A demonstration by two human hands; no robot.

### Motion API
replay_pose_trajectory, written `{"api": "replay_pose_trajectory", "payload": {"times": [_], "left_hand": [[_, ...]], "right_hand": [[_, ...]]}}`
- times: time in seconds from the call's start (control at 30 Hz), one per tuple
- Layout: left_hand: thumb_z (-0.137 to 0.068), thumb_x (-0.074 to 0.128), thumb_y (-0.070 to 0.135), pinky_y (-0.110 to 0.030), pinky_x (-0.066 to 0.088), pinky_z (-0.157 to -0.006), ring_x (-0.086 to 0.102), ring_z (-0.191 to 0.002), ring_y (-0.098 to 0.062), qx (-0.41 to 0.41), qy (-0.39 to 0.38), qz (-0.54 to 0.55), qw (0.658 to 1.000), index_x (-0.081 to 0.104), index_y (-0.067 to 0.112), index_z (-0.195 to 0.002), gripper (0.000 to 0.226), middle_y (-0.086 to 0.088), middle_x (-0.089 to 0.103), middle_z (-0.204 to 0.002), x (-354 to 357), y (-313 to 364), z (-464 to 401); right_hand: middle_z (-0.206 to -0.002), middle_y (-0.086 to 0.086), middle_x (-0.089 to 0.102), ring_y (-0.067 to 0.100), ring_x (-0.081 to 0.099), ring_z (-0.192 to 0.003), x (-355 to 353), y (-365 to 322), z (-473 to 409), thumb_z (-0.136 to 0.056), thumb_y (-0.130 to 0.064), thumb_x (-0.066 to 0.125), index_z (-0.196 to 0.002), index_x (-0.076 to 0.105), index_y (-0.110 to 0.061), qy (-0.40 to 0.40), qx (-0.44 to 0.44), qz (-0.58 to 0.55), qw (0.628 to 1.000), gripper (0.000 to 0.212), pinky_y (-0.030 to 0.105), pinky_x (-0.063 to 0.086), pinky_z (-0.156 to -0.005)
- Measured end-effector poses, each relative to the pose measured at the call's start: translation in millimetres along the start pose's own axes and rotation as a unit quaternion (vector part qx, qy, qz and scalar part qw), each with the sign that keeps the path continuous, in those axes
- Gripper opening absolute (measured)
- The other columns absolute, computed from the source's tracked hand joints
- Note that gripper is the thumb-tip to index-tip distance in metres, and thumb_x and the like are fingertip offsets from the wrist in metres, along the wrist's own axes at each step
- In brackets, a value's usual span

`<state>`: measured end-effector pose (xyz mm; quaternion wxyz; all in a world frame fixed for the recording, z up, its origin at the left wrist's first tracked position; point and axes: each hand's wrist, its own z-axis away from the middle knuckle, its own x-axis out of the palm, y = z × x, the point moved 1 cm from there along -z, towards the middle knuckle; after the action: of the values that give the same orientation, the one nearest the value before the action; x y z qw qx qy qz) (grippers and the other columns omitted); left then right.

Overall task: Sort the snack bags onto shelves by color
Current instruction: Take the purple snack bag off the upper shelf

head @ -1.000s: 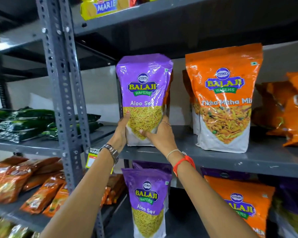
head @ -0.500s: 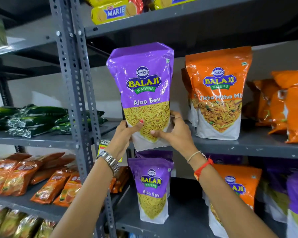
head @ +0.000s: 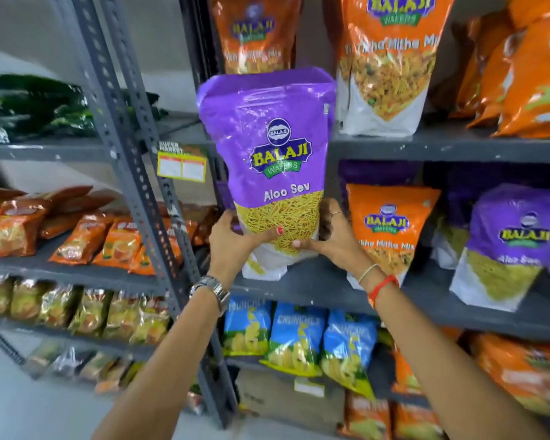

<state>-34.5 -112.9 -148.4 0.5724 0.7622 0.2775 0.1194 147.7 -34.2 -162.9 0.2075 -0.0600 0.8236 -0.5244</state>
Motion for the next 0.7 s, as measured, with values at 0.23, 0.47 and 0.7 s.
{"api": "replay_pose_trajectory", "payload": {"times": [0.23, 0.47, 0.7], "left_hand": [[-0.044, 0.090, 0.036, -0.036, 0.057, -0.082, 0.067, -0.088, -0.008, -0.032, 0.027, -0.010, 0.999, 0.057, 0.014, -0.104, 0.071, 0.001, 0.071, -0.095, 41, -76, 34], [-0.048, 0.088, 0.038, -0.039, 0.052, -0.082, 0.061, -0.093, -0.020, -0.061, 0.030, -0.065, 0.996, 0.056, 0.014, -0.106, 0.071, -0.003, 0.068, -0.100, 84, -124, 29], [-0.050, 0.088, 0.036, -0.035, 0.049, -0.078, 0.059, -0.093, -0.024, -0.097, 0.062, -0.072, 0.991, 0.053, 0.012, -0.102, 0.067, -0.005, 0.063, -0.102, 128, -152, 13]], "right_hand": [[-0.138, 0.008, 0.050, 0.015, 0.049, -0.125, 4, 74, 27, -0.068, -0.003, 0.082, -0.140, 0.036, -0.006, 0.001, 0.062, 0.007, 0.998, 0.085, 0.025, 0.044, -0.106], [-0.146, 0.015, 0.048, 0.029, 0.045, -0.137, 6, 148, 21, -0.064, -0.019, 0.082, -0.146, 0.032, -0.013, 0.003, 0.133, -0.025, 0.991, 0.096, 0.052, 0.044, -0.108], [-0.146, 0.018, 0.047, 0.028, 0.047, -0.134, 1, 190, 2, -0.077, 0.013, 0.067, -0.147, 0.029, -0.004, 0.020, 0.161, -0.045, 0.986, 0.082, 0.016, 0.049, -0.097]]}}
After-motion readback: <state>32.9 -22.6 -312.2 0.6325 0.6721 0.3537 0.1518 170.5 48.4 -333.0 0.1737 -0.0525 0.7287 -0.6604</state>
